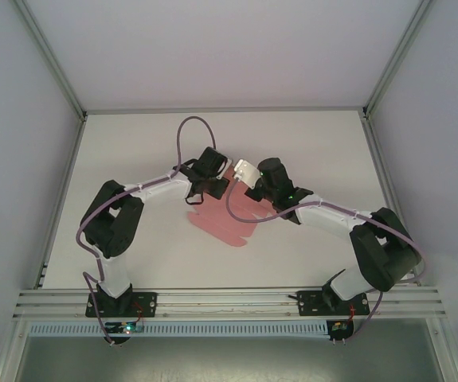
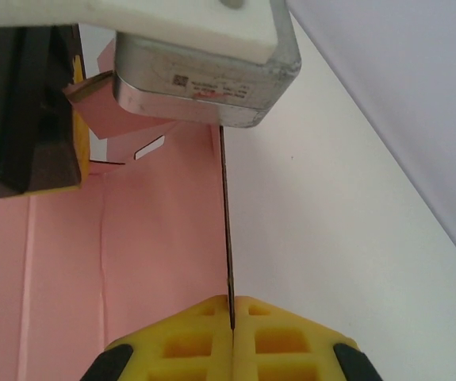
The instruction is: Assemble paper box
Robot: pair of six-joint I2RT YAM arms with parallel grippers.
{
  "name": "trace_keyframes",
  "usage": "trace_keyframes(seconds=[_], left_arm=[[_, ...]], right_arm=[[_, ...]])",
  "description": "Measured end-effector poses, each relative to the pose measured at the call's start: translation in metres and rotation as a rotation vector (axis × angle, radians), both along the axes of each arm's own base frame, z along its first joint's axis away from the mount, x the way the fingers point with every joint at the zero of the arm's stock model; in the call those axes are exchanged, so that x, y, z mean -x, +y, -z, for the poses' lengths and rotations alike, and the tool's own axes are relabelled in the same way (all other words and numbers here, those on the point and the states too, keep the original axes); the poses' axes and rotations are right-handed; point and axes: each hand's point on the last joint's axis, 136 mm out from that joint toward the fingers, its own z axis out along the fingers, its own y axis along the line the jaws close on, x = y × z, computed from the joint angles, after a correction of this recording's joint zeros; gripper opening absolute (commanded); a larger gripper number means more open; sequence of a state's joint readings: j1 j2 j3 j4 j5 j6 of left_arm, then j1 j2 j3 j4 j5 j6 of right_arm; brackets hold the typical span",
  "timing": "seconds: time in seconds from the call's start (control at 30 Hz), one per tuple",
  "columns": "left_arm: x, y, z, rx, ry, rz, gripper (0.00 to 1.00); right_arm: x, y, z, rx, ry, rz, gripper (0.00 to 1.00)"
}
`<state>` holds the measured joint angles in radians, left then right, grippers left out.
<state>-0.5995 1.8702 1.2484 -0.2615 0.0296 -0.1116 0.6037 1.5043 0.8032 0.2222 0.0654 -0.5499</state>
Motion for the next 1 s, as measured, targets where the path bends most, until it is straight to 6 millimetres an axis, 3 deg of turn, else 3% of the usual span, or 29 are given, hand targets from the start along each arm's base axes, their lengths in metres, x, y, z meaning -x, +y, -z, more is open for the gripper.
trace_keyframes(seconds=[0.27, 0.37, 0.47, 0.57, 0.9, 0.97, 1.0], left_arm=[[-0.003, -0.007, 0.012, 0.021, 0.035, -0.040, 0.00], [-0.003, -0.008, 0.012, 0.023, 0.036, -0.044, 0.05], [-0.001, -0.007, 0.011, 0.028, 0.040, -0.050, 0.22], [0.004, -0.005, 0.006, 0.046, 0.040, -0.052, 0.27], [0.017, 0.008, -0.044, 0.127, -0.037, -0.065, 0.72], [0.020, 0.015, -0.047, 0.119, -0.049, -0.079, 0.97], [0.020, 0.021, -0.047, 0.114, -0.048, -0.088, 1.00]], right_arm=[[0.001, 0.003, 0.004, 0.040, -0.017, -0.005, 0.00], [0.000, 0.001, 0.004, 0.056, -0.027, 0.001, 0.00], [0.000, 0.000, 0.004, 0.075, -0.036, -0.006, 0.00], [0.002, 0.001, 0.006, 0.098, -0.044, -0.027, 0.00], [-0.001, -0.006, 0.022, 0.240, -0.087, -0.041, 0.00], [-0.003, -0.006, 0.021, 0.248, -0.106, -0.042, 0.00], [-0.005, -0.006, 0.019, 0.253, -0.119, -0.043, 0.00]])
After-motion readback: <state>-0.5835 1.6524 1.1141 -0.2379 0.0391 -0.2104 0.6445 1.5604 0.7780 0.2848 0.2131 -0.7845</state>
